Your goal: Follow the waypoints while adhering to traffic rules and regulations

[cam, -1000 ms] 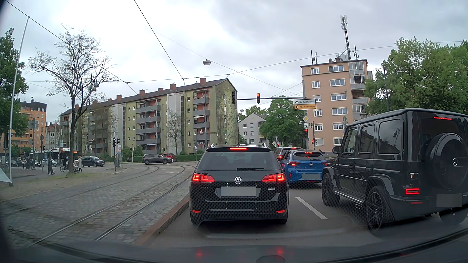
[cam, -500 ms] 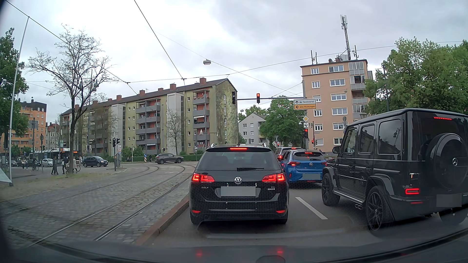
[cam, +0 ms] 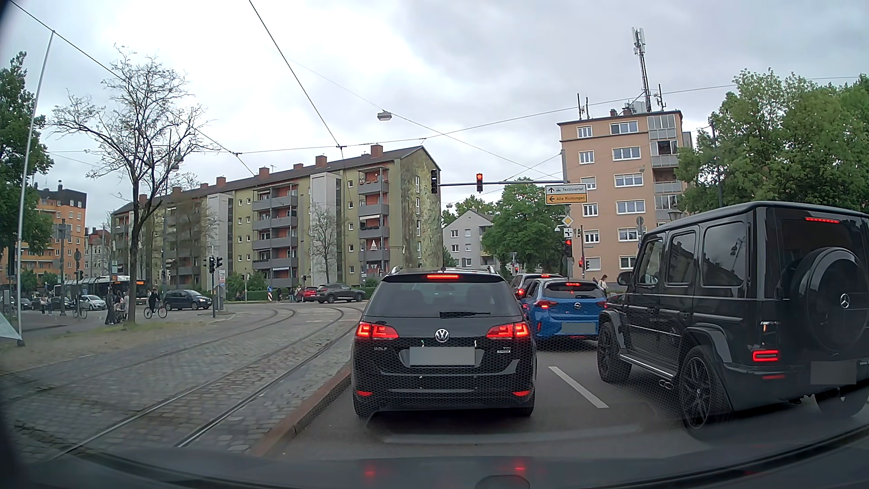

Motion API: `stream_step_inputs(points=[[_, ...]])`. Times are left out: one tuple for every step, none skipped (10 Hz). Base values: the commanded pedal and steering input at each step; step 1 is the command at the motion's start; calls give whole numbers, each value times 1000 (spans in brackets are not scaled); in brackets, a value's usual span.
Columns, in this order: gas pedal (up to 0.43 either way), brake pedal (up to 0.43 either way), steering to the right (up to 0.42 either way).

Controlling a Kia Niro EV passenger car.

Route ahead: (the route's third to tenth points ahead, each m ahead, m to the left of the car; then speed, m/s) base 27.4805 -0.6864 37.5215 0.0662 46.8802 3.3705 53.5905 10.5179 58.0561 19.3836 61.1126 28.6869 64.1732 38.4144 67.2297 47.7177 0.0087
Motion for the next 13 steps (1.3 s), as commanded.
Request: stream_step_inputs(points=[[0, 226, -10], [0, 226, -10], [0, 226, -10], [0, 226, -10], [0, 226, -10], [0, 226, -10], [0, 226, -10], [0, 232, -10], [0, 226, -10], [0, 226, -10], [0, 226, -9], [0, 226, -9], [0, 226, -9]])
